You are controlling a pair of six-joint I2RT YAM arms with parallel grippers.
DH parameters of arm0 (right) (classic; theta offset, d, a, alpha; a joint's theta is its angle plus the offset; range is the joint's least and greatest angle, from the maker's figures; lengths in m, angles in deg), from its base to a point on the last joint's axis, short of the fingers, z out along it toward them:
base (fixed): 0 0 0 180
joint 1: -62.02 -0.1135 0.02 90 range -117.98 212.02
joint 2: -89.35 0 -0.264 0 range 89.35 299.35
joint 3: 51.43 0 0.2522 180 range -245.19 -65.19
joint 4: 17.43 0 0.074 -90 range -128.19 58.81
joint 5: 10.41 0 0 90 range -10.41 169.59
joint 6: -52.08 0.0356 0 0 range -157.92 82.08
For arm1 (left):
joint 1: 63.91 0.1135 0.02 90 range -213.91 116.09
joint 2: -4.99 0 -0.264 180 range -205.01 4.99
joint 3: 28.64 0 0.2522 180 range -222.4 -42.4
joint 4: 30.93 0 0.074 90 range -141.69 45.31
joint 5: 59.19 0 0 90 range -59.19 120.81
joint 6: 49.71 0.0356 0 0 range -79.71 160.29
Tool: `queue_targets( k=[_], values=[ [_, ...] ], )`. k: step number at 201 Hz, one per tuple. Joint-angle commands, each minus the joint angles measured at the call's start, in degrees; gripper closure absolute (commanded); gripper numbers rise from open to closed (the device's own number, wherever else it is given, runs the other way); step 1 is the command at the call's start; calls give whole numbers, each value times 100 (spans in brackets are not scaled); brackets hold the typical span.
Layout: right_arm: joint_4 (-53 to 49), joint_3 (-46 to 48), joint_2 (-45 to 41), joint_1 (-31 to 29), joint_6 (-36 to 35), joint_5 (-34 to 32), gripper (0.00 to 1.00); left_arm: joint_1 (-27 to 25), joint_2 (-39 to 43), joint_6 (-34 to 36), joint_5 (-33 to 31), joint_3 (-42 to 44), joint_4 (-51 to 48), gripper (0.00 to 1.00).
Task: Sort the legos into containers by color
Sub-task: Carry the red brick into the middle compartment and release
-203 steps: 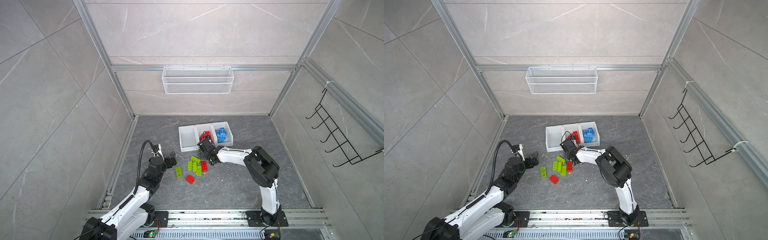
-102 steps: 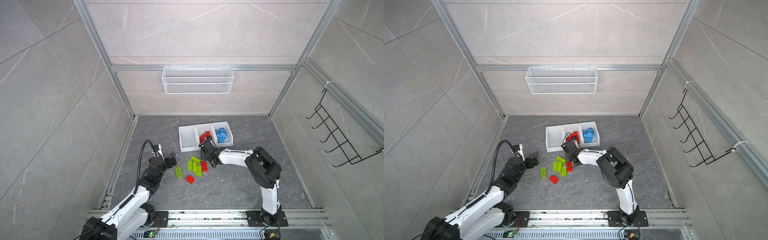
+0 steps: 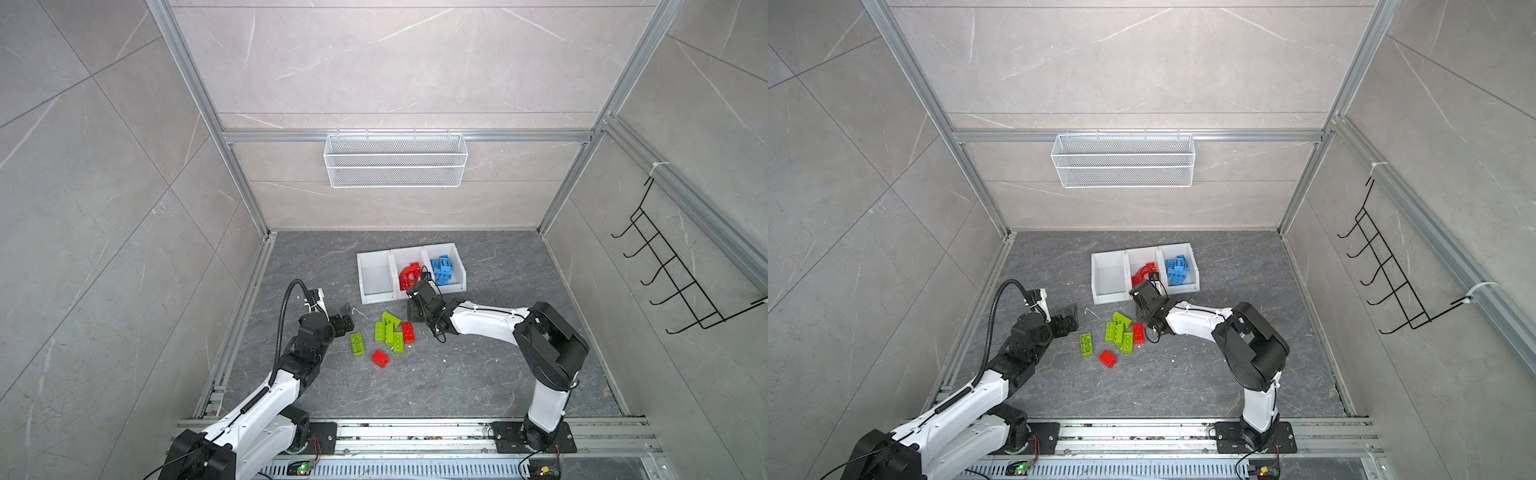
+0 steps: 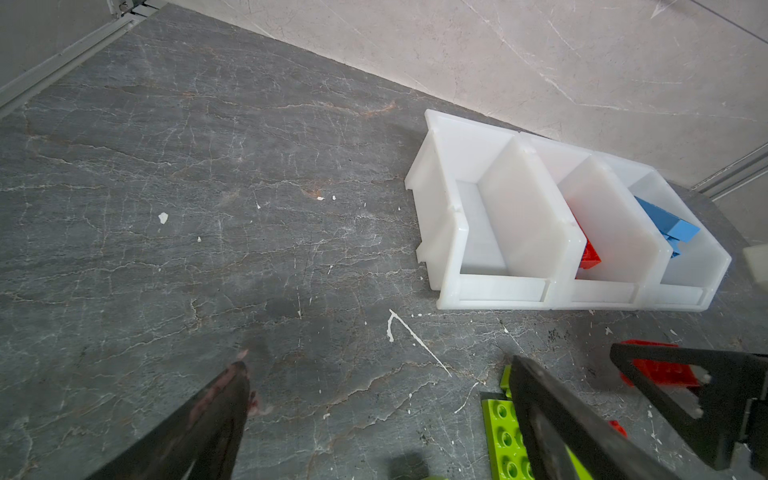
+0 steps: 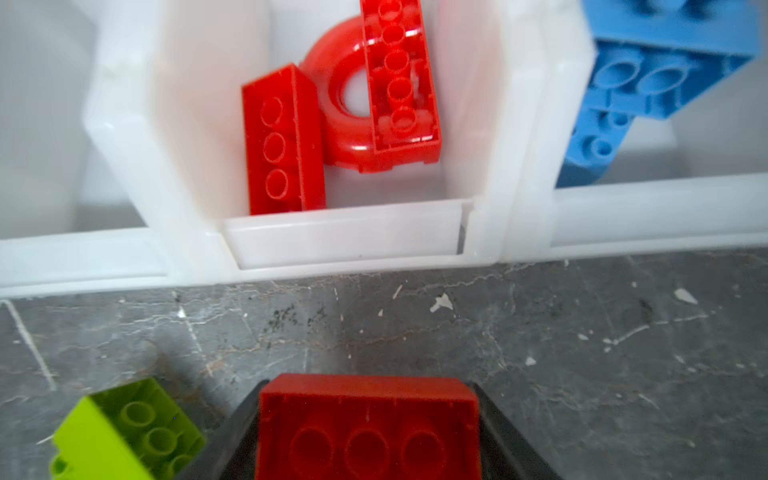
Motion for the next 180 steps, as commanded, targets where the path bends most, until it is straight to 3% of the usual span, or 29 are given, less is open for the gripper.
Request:
queue_targets(
  k=[1, 30, 70, 140, 180],
  values=[
    [-153, -13, -387, -56, -170, 85, 55, 35, 6, 120, 5, -230, 187, 1],
    [-304, -322, -438, -52, -379, 142, 55, 40, -25, 135, -5, -225, 192, 1],
    [-735, -1438, 64, 260, -887, 465, 55, 40, -7, 124, 15, -227, 185, 1],
    [-897, -3292, 1406, 764, -683, 1016, 56, 41, -15, 145, 129, -259, 178, 1],
    [-978, -3430, 1722, 873, -814, 1023, 56, 40, 85, 167, -26, -213, 162, 1]
  ],
)
